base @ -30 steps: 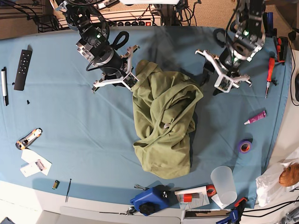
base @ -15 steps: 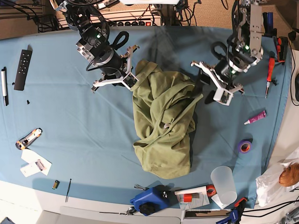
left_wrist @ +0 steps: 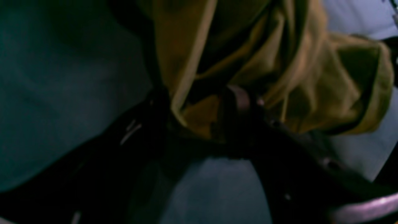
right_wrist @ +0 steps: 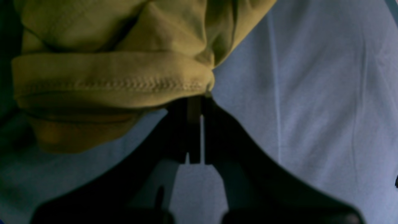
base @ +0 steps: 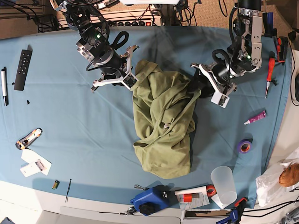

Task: Layout the t-shirt on the table in an organized manner, then fold the t-shirt properly
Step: 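Grasp the t-shirt fabric with the left gripper, then lift and drag the t-shirt with the left gripper, then release, then grasp the t-shirt edges with both grippers, then lift the t-shirt with both grippers and pull the grippers apart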

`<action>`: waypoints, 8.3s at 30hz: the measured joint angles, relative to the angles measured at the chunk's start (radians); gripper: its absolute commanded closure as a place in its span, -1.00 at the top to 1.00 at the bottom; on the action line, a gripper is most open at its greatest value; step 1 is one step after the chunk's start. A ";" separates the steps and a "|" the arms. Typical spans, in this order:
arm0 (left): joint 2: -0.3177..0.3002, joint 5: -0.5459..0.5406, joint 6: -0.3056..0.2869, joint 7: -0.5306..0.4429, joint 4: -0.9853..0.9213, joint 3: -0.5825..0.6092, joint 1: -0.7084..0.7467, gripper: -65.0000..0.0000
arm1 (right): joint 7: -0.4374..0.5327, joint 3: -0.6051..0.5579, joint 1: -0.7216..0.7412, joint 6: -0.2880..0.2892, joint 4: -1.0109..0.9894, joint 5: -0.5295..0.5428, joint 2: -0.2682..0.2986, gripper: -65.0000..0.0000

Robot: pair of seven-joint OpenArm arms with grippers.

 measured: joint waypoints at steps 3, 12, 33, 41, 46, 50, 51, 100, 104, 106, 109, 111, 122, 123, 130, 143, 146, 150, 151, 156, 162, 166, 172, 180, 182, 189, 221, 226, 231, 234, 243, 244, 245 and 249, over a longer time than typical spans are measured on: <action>0.000 0.032 0.003 0.001 0.000 0.000 -0.018 -0.10 | -0.002 0.000 0.000 0.000 0.000 0.000 0.000 -1.00; 0.046 0.046 -0.026 0.000 -0.040 0.000 -0.043 -0.92 | -0.002 0.000 0.000 0.000 0.000 0.000 0.000 -1.00; 0.021 -0.105 -0.130 0.086 0.292 -0.187 -0.054 -1.00 | -0.045 0.002 0.000 -0.175 0.000 -0.242 0.000 -0.41; -0.012 -0.107 -0.154 0.083 0.407 -0.145 -0.053 -1.00 | -0.122 0.007 0.000 -0.352 0.000 -0.424 0.000 -0.41; -0.012 -0.122 -0.154 0.074 0.475 -0.144 -0.053 -1.00 | -0.146 0.122 -0.001 -0.377 0.000 -0.423 -0.003 -0.41; -0.014 -0.157 -0.153 0.072 0.488 -0.116 -0.054 -1.00 | -0.149 0.274 -0.003 -0.388 0.000 -0.362 -0.003 -0.41; -0.015 -0.156 -0.150 0.072 0.488 -0.090 -0.053 -1.00 | -0.151 0.313 -0.006 -0.386 0.000 -0.341 -0.004 -0.41; 0.393 0.755 0.420 0.171 -0.116 0.909 -0.544 0.36 | -0.156 1.326 -0.003 0.158 0.000 0.517 -0.011 -0.41; 0.393 0.809 0.420 0.292 -0.010 0.885 -0.544 0.26 | -0.194 1.315 -0.003 0.215 0.000 0.631 -0.011 -0.41; 0.390 0.808 0.419 0.315 0.008 0.849 -0.544 0.25 | -0.224 1.283 -0.003 0.234 0.000 0.641 -0.011 -0.41; 0.339 0.810 0.414 0.323 0.012 0.784 -0.545 0.25 | -0.243 1.205 -0.006 0.251 0.000 0.653 -0.011 -0.41; 0.285 0.813 0.416 0.345 0.011 0.739 -0.542 0.25 | -0.243 1.144 -0.005 0.252 0.000 0.652 -0.011 -0.41; 0.056 0.653 0.412 0.438 0.039 0.594 -0.536 0.25 | -0.300 0.893 -0.019 0.233 0.000 0.753 -0.117 -0.41; 0.043 0.636 0.413 0.437 0.055 0.579 -0.531 0.25 | -0.301 0.893 -0.029 0.233 0.000 0.775 -0.134 -0.41; -0.082 0.542 0.406 0.439 0.198 0.438 -0.412 0.25 | -0.350 0.899 -0.109 0.230 0.000 0.904 -0.208 -0.41; -0.178 0.534 0.389 0.435 0.311 0.359 -0.259 0.25 | -0.350 0.900 -0.148 0.233 -0.001 0.860 -0.291 -0.41; -0.178 0.535 0.390 0.434 0.311 0.358 -0.262 0.25 | -0.317 0.899 -0.146 0.234 0.000 0.869 -0.291 -0.41; -0.178 0.534 0.389 0.423 0.311 0.358 -0.262 0.25 | -0.350 0.899 -0.156 0.234 0.000 0.876 -0.291 -0.16; -0.178 0.534 0.390 0.423 0.311 0.358 -0.262 0.25 | -0.349 0.899 -0.161 0.234 0.000 0.892 -0.290 -0.09; -0.178 0.535 0.390 0.423 0.311 0.358 -0.260 0.25 | -0.360 0.899 -0.162 0.234 0.000 0.899 -0.291 -0.08; -0.178 0.534 0.389 0.423 0.311 0.359 -0.231 0.25 | -0.340 0.899 -0.124 0.200 -0.001 0.913 -0.314 -0.08; -0.178 0.534 0.390 0.423 0.311 0.358 -0.229 0.25 | -0.347 0.899 -0.105 0.200 -0.001 0.924 -0.351 -0.08; -0.178 0.534 0.390 0.423 0.311 0.358 -0.229 0.25 | -0.348 0.900 -0.108 0.182 -0.114 0.968 -0.378 -0.08; -0.178 0.534 0.390 0.423 0.311 0.358 -0.229 0.25 | -0.333 0.901 -0.108 0.207 -0.171 1.003 -0.385 -0.08; -0.178 0.534 0.390 0.423 0.311 0.358 -0.228 0.25 | -0.373 0.907 -0.108 0.256 -0.169 1.004 -0.386 -0.08; -0.178 0.534 0.390 0.418 0.311 0.358 -0.228 0.25 | -0.377 1.059 -0.108 0.271 -0.131 1.022 -0.385 -0.08; -0.151 0.366 0.343 0.381 0.311 0.358 -0.140 0.25 | -0.302 0.953 0.093 0.253 -0.290 0.919 -0.380 -1.00; -0.080 0.265 0.299 0.377 0.311 0.358 -0.114 0.25 | -0.290 0.997 0.185 0.253 -0.291 0.919 -0.329 -1.00; 0.025 0.266 0.350 0.356 0.311 0.358 -0.098 0.25 | -0.284 1.019 0.281 0.278 -0.291 0.915 -0.268 -1.00; 0.085 0.326 0.433 0.362 0.311 0.357 -0.098 0.25 | -0.278 1.019 0.340 0.314 -0.291 0.915 -0.235 -1.00; 0.121 0.377 0.525 0.371 0.306 0.352 -0.022 0.25 | -0.265 1.019 0.476 0.320 -0.291 0.870 -0.172 -1.00; 0.122 0.373 0.525 0.360 0.298 0.353 -0.016 0.25 | -0.259 1.019 0.484 0.320 -0.290 0.872 -0.169 -1.00; 0.122 0.373 0.525 0.358 0.286 0.354 -0.012 0.25 | -0.259 1.019 0.490 0.320 -0.290 0.874 -0.169 -1.00; 0.122 0.348 0.524 0.334 0.234 0.351 -0.012 0.25 | -0.261 1.019 0.490 0.319 -0.290 0.871 -0.170 -1.00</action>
